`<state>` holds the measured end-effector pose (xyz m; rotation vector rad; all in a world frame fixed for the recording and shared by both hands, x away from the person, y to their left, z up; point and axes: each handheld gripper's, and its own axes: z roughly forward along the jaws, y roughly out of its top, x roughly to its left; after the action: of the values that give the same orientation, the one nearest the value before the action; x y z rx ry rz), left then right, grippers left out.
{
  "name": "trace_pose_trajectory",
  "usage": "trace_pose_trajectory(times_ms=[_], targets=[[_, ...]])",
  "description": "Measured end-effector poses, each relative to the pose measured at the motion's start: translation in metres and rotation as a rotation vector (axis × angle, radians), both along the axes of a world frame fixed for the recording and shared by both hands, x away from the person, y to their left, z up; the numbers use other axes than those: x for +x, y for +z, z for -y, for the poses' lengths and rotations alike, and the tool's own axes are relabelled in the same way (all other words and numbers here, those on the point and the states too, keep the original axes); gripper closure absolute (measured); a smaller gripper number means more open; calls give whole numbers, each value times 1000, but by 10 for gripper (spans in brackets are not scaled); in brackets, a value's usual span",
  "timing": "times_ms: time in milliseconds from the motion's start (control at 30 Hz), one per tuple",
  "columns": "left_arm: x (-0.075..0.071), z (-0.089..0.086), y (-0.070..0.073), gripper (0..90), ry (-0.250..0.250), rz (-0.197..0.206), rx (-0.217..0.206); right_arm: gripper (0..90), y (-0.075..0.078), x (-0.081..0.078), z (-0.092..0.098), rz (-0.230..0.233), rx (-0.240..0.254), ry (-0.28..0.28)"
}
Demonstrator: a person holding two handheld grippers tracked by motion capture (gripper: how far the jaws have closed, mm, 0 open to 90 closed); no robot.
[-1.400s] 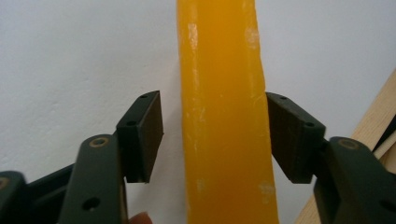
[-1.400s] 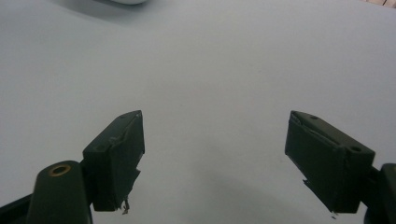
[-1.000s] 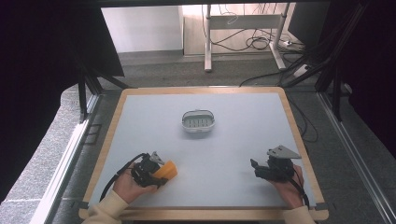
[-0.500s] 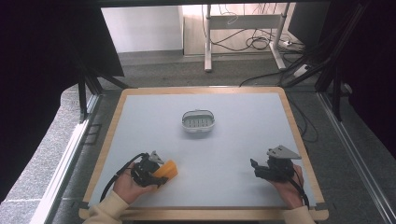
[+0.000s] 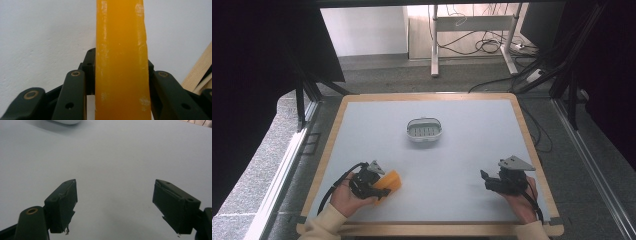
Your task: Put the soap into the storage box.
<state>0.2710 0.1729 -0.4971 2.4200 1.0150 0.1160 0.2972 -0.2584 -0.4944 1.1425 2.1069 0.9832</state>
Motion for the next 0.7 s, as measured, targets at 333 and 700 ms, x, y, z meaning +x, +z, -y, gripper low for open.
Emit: trace_pose_trajectory(times_ms=[333,700], targets=[[2,-3,4,617,-7,7,-20,200,0,0,0,-1,2,0],[6,-7,10,617,5,17,-32,200,-1,0,0,0,4,5]])
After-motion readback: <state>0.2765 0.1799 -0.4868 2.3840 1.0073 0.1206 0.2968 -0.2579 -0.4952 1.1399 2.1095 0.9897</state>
